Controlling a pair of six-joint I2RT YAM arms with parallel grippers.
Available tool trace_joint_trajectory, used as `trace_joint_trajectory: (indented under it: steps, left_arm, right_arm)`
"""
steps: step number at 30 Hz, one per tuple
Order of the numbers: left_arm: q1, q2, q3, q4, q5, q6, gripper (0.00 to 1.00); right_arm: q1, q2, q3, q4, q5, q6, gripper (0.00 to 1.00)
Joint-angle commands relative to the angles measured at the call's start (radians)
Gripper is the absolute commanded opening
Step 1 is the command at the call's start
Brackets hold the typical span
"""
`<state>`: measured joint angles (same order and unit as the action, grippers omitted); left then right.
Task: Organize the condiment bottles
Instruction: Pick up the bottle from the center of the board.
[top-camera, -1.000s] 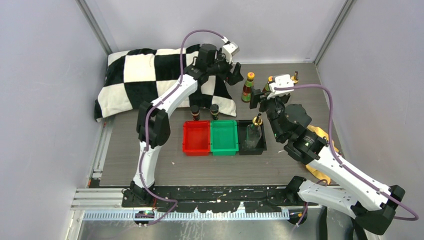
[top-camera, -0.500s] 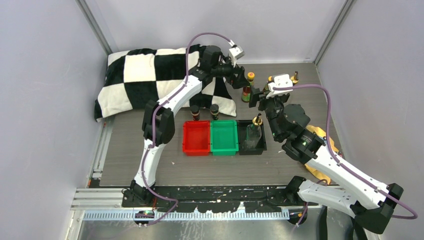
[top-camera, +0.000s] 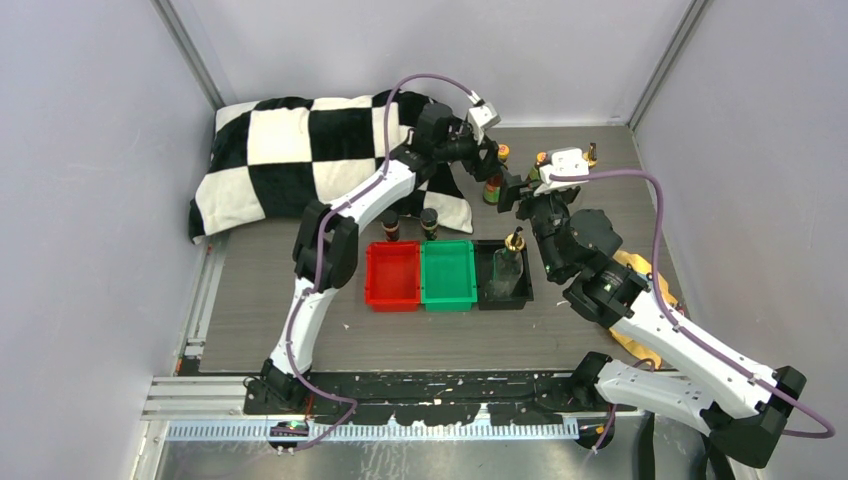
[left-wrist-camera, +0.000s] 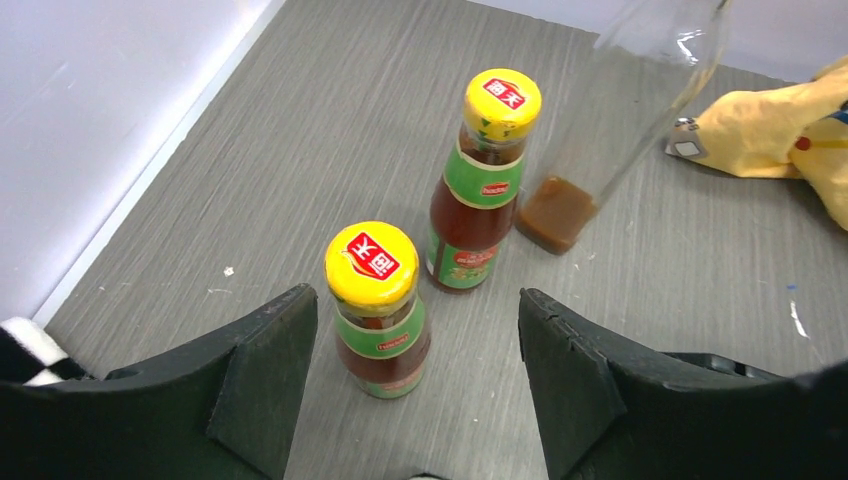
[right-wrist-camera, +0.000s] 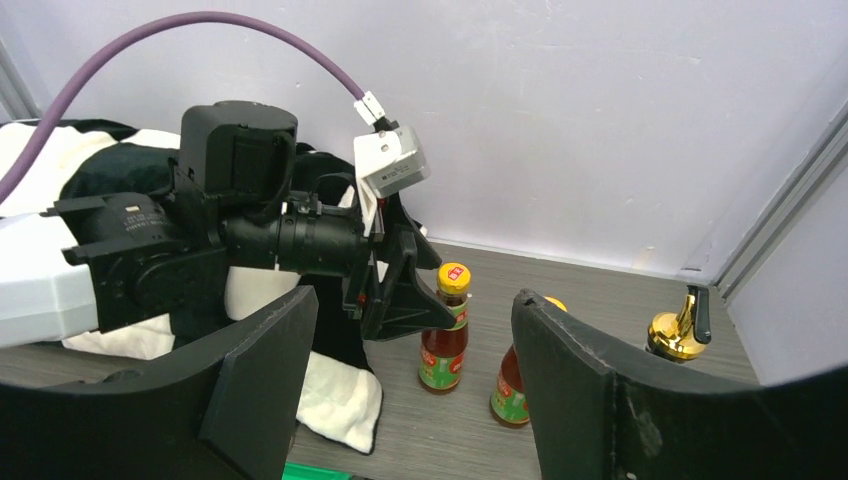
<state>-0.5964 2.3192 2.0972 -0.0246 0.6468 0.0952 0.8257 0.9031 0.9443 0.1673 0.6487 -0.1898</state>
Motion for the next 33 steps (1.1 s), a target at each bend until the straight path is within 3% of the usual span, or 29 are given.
trace_joint_trajectory:
  steps: [1,14,33]
  left_arm:
    - [-0.006,0.003,-0.037,0.172,-0.067,0.012,0.74]
    - [-0.011,0.002,-0.149,0.418,-0.15,-0.063,0.67]
    - [-0.026,0.028,-0.124,0.414,-0.068,-0.091,0.66]
  right_arm:
    - [0.004,-0.016,-0.011,0.069,-0.006,-0.013,0.77]
    - [0.006,-0.003,-0.03,0.095,-0.017,-0.011,0.77]
    - [0.006,0.011,-0.032,0.106,-0.014,-0.019,0.77]
